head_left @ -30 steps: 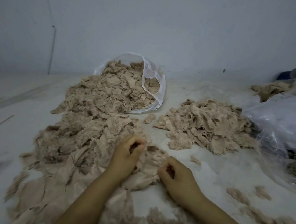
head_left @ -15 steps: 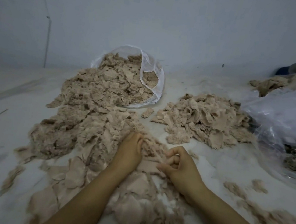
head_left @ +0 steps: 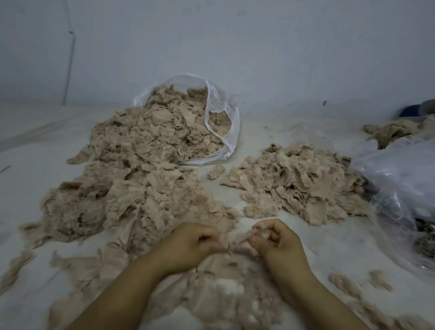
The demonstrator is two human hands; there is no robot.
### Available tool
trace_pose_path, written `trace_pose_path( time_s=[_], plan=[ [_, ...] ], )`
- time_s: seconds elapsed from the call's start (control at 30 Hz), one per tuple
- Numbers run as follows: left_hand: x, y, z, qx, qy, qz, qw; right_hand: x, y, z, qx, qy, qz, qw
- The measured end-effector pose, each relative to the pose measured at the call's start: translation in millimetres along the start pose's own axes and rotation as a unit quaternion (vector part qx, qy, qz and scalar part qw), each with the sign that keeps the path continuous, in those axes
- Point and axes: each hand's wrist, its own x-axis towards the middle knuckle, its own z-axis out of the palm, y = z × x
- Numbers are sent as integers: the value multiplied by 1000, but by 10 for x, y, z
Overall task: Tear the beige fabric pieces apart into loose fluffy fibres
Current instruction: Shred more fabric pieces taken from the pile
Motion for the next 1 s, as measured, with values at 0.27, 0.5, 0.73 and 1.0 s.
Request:
trace_pose_path(
  time_s=[0.27, 0.5, 0.73, 1.0],
  plan=[
    [-71, -103, -122, -9, 16, -25, 1000, 37, -69, -185, 78, 80, 24, 993],
    [24, 189, 118, -169, 51, -33, 984, -68, -65, 47, 86, -75, 83, 990],
    [25, 282, 108, -205, 65, -33, 976, -42, -72, 25, 78, -41, 49, 995],
    [44, 209, 34, -211, 151, -87, 962, 41, -102, -219, 74, 17, -3, 997]
  ],
)
